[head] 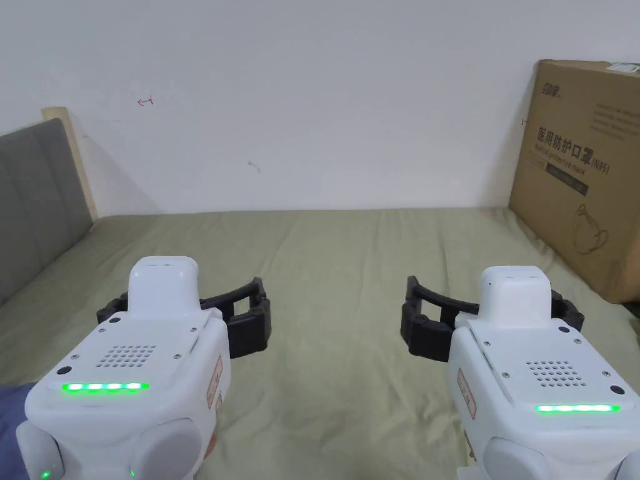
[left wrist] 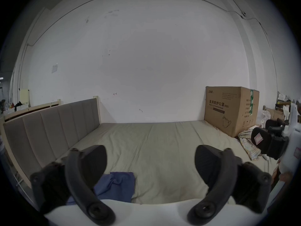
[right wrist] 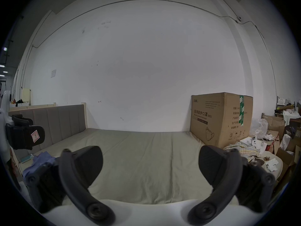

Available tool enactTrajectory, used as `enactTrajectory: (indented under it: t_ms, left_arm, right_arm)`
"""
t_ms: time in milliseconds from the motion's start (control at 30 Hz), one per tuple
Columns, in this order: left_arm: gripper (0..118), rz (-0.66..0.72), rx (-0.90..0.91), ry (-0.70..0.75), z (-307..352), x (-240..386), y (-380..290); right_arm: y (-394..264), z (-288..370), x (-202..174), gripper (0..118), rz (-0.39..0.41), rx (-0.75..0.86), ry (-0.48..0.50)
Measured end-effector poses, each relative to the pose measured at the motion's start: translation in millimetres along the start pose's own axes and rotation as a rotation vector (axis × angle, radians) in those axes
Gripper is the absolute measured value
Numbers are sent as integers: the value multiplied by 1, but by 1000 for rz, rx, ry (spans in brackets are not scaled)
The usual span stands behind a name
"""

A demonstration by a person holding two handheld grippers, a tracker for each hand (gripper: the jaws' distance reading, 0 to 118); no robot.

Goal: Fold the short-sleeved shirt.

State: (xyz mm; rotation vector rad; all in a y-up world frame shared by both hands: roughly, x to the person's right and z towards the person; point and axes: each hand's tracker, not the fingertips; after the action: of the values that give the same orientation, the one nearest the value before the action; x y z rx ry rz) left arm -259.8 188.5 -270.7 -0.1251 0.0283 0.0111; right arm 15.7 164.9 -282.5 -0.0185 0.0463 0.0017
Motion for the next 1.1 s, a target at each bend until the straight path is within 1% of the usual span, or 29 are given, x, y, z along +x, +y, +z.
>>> enactTrajectory:
  t_ms: [33,67,100,133,167,200,233,267,367,500,600,767,900,967,1100]
  left_arm:
    - [94,13,1,-9,1,-1,1]
    - [74,9,9,-7,1,0,1]
    - [50,-12,23,9,2,2,0]
    - [16,-61,38,63,2,6,-1]
    - [2,-98,57,107,3,8,-3]
    - [2,-109,78,78,5,9,-4]
    - [0,-100,69,33,6,8,-4]
    - [0,-87,54,27,4,8,-4]
    - [0,-66,25,14,-1,8,-4]
    - [0,-61,22,-5,0,6,-3]
    - [0,-44,17,0,0,2,0]
    - [0,-55,3,36,4,-11,6]
    - [0,-44,-10,88,16,-41,8]
    - [0,-32,-11,161,26,-60,10]
    - [0,-23,-8,267,52,-101,12]
  right_arm:
    - [0,1,0,97,-3,4,1]
    - [0,1,-1,68,-2,8,-5]
    - [1,-1,-2,30,4,-6,-34]
    - [0,-2,-3,7,17,-2,-68]
    - [0,-1,-1,6,9,8,-46]
    - [1,1,1,5,3,10,-32]
    - [2,1,0,1,-7,13,-48]
    - [2,2,0,1,-14,18,-62]
    - [5,0,4,1,-52,-1,-41]
    - [4,-2,3,1,-28,-12,-50]
    - [5,-4,1,1,-34,-18,-31]
    - [8,-9,-10,1,-45,-27,11]
    - [11,-22,-33,1,-78,-41,98]
    - [13,-28,-53,1,-63,-37,140]
    - [15,-36,-101,1,-32,-40,276]
